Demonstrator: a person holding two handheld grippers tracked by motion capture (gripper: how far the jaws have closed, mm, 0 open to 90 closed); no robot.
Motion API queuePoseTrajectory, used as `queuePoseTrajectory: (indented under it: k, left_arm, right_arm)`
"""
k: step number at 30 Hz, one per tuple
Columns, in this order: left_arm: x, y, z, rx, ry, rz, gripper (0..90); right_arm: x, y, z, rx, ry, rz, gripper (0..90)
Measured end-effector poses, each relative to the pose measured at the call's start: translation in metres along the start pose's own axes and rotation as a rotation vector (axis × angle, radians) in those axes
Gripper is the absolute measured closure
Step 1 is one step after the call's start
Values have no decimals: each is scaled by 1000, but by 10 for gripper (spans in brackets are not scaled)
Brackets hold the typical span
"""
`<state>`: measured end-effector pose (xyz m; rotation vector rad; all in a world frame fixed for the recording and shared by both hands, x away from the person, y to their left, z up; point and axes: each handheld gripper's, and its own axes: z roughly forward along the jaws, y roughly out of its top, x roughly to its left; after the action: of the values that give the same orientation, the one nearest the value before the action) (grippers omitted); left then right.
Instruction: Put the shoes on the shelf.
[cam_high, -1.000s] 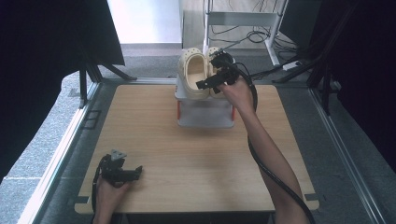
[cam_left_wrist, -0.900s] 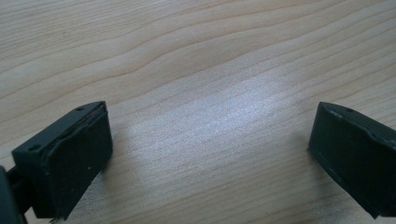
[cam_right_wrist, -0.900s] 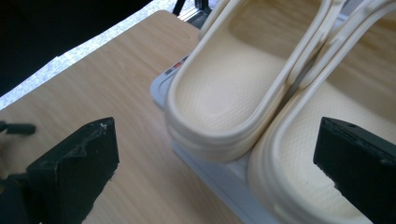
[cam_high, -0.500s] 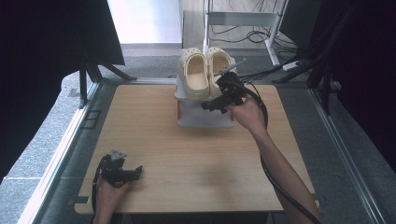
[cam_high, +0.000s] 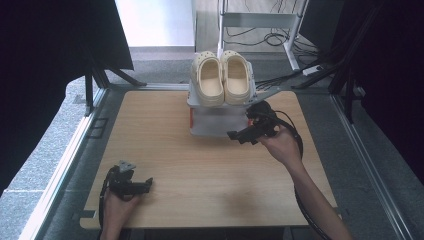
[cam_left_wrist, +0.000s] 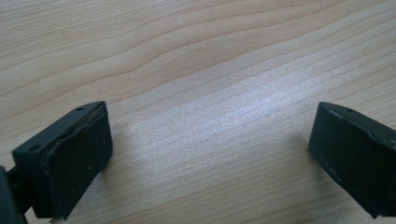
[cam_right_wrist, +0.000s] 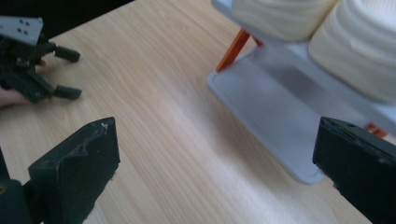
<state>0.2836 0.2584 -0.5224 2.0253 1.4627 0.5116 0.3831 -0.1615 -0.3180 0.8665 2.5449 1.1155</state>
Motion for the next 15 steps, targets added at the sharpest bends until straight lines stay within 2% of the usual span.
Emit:
queuePoseTrajectory:
  k: [7, 15]
  left_arm:
    - [0, 0, 0, 0, 0, -1, 0]
    - [-1, 0, 0, 1, 1, -5, 0]
  right_arm:
    - [0, -34, -7, -5, -6, 2, 3]
    - [0, -73, -6, -11, -22, 19, 7]
